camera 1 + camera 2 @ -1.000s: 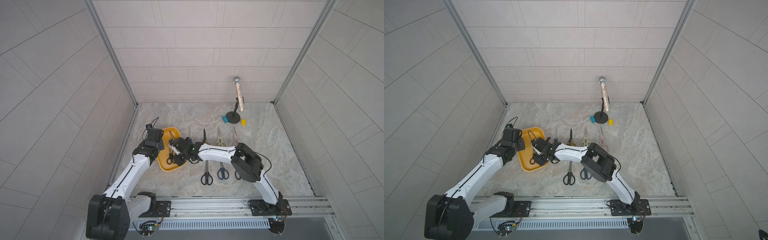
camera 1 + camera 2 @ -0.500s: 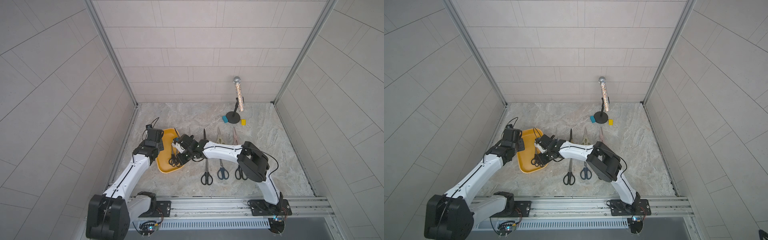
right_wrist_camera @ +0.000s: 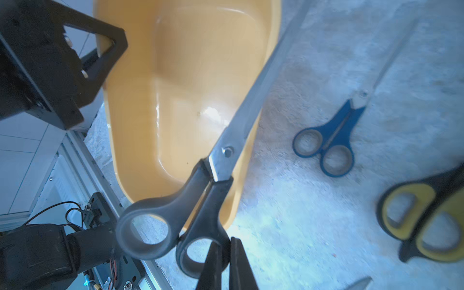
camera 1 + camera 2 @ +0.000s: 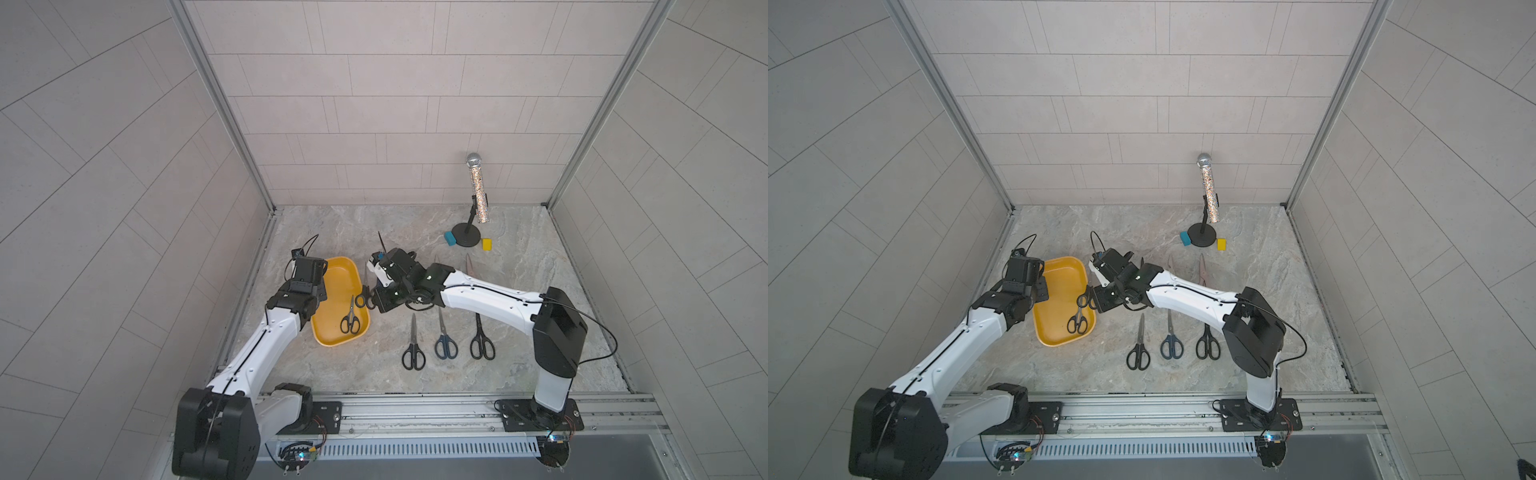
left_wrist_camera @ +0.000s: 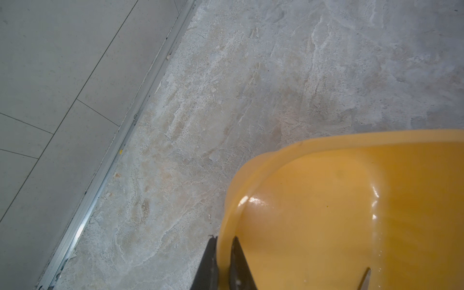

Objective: Take the scissors out of the storage box
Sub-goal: Place the scissors at the center of the board.

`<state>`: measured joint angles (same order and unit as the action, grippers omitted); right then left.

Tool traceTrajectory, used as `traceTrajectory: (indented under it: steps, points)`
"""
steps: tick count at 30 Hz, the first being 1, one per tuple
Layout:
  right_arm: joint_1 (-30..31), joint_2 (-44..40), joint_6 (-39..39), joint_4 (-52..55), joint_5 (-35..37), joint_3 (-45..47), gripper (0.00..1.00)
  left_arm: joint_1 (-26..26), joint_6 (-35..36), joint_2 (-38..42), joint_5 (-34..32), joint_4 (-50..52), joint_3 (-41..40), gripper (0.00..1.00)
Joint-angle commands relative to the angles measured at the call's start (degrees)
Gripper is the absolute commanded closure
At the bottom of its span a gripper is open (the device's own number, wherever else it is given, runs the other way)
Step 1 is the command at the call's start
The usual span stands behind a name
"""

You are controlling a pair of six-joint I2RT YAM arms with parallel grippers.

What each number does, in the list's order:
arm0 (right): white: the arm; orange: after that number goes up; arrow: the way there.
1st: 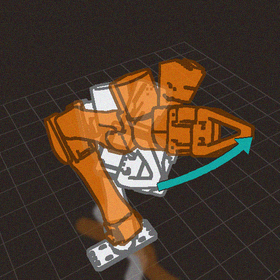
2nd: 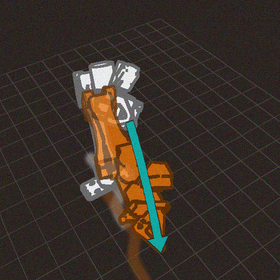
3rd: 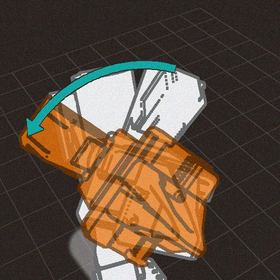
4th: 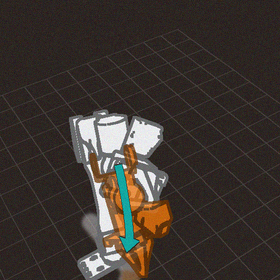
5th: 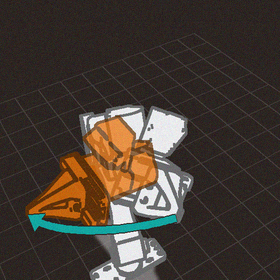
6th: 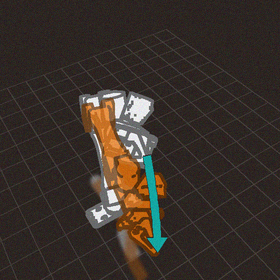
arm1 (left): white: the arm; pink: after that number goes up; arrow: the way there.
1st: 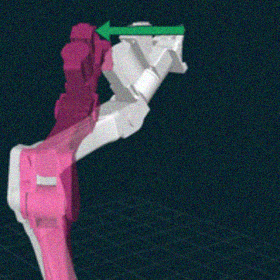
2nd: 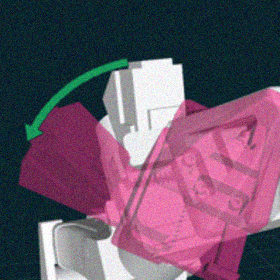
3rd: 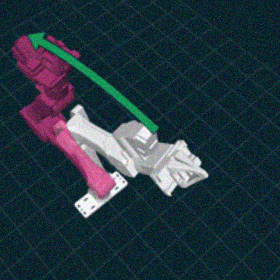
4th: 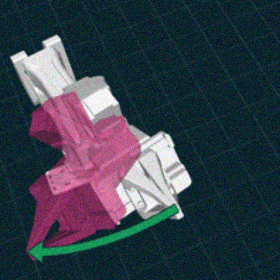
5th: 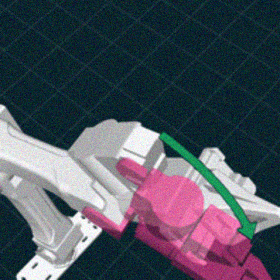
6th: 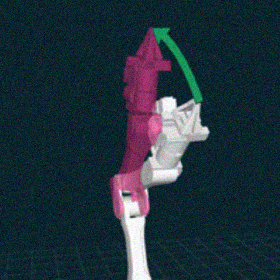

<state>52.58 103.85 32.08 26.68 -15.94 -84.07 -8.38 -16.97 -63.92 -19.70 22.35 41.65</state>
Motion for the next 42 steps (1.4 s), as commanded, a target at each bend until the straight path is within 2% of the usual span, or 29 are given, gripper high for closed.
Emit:
traceTrajectory:
  steps: [1, 7, 13, 28, 32, 35, 42]
  points:
    - [0.8, -1.8, 3.1, 7.9, 4.5, 3.8, 1.00, 0.2, 1.6, 1.6, -2.8, -0.6, -0.8, 1.00]
    - [4.3, -3.8, 6.2, 8.3, 6.2, 9.5, 1.00, 0.3, 1.8, 4.8, -3.9, -0.7, -1.7, 1.00]
    - [7.3, 0.1, 9.0, 8.0, 6.2, 10.7, 1.00, 0.2, 2.2, 7.1, -3.8, -1.9, -3.1, 1.00]
    - [10.1, 9.8, 11.3, 9.1, 8.6, 5.5, 0.99, -1.1, 3.5, 10.5, -4.5, -4.1, -5.3, 1.00]
    - [10.1, 8.8, 10.4, 9.4, 9.6, 5.3, 0.81, -1.0, 3.6, 10.1, -4.6, -4.2, -5.3, 1.00]
    - [10.1, 6.7, 8.5, 9.5, 11.0, 5.1, 0.72, -1.0, 3.7, 9.8, -4.7, -4.0, -5.3, 1.00]
    - [10.0, 1.6, 3.8, 9.8, 12.5, 1.8, 0.71, -1.1, 3.2, 9.0, -4.9, -3.2, -5.0, 1.00]
